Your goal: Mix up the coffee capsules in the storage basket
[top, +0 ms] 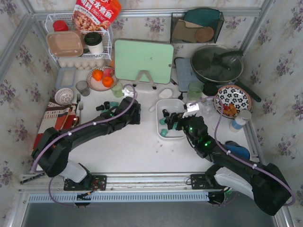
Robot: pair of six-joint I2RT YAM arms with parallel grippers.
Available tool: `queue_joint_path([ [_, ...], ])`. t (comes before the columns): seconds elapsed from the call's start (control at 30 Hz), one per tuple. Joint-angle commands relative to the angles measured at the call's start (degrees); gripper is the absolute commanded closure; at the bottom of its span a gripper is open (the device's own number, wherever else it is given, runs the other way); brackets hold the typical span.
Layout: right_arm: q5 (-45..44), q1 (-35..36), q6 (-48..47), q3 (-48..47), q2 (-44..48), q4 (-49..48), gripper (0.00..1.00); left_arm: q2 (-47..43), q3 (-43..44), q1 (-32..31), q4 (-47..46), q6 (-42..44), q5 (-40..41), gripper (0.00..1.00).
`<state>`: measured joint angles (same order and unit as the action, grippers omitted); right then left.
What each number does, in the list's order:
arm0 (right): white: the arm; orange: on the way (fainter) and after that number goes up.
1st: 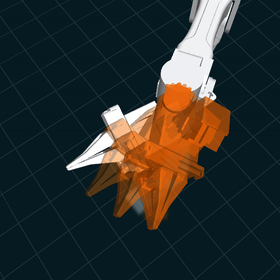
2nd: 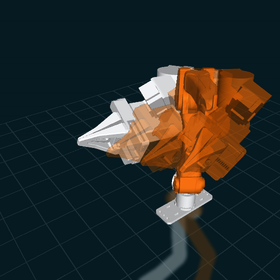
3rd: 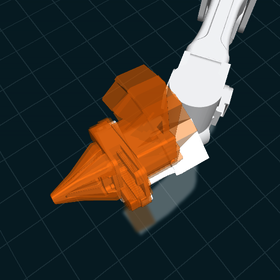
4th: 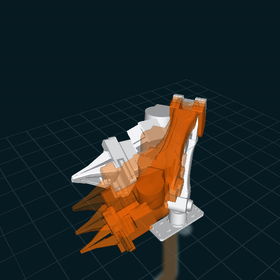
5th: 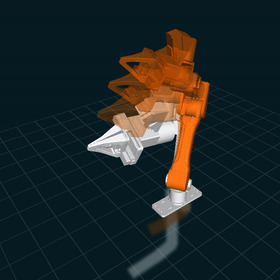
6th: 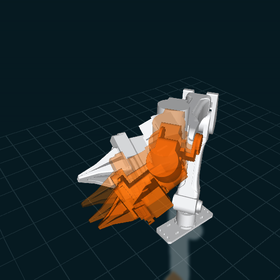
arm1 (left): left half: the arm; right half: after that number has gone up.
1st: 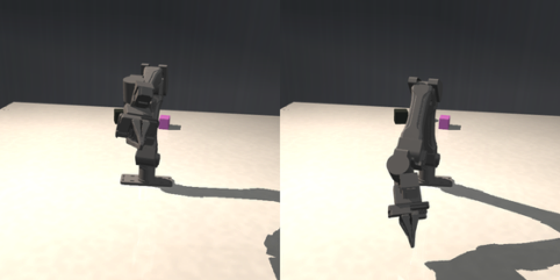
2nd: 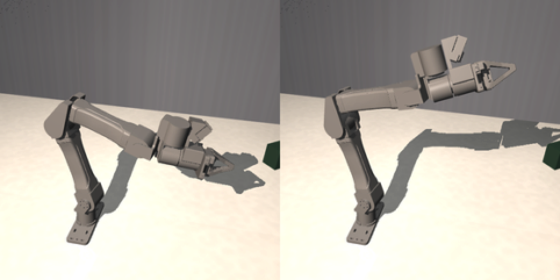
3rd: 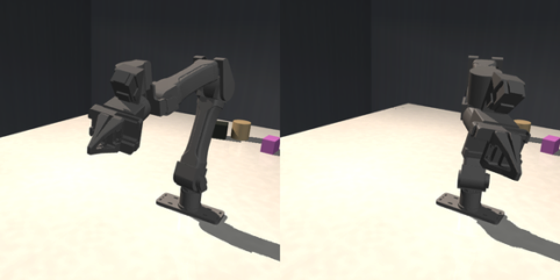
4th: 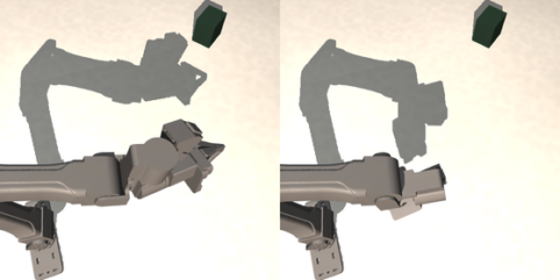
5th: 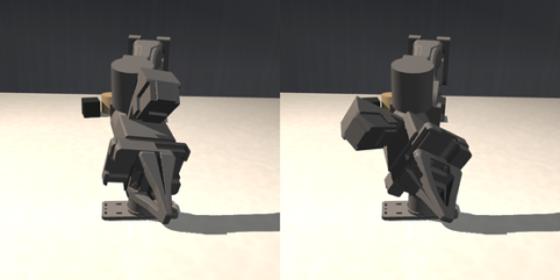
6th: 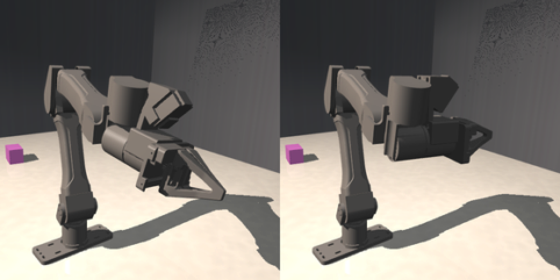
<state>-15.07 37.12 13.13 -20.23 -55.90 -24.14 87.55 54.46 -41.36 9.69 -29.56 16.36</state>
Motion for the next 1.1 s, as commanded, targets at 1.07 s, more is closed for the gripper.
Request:
queue_joint_path([
  [1.07,33.4,0.05,5.5,-15.06,-8.33,15.25,0.38,-12.25,-19.52,-17.06,-50.3,59.86,-23.64,0.45],
])
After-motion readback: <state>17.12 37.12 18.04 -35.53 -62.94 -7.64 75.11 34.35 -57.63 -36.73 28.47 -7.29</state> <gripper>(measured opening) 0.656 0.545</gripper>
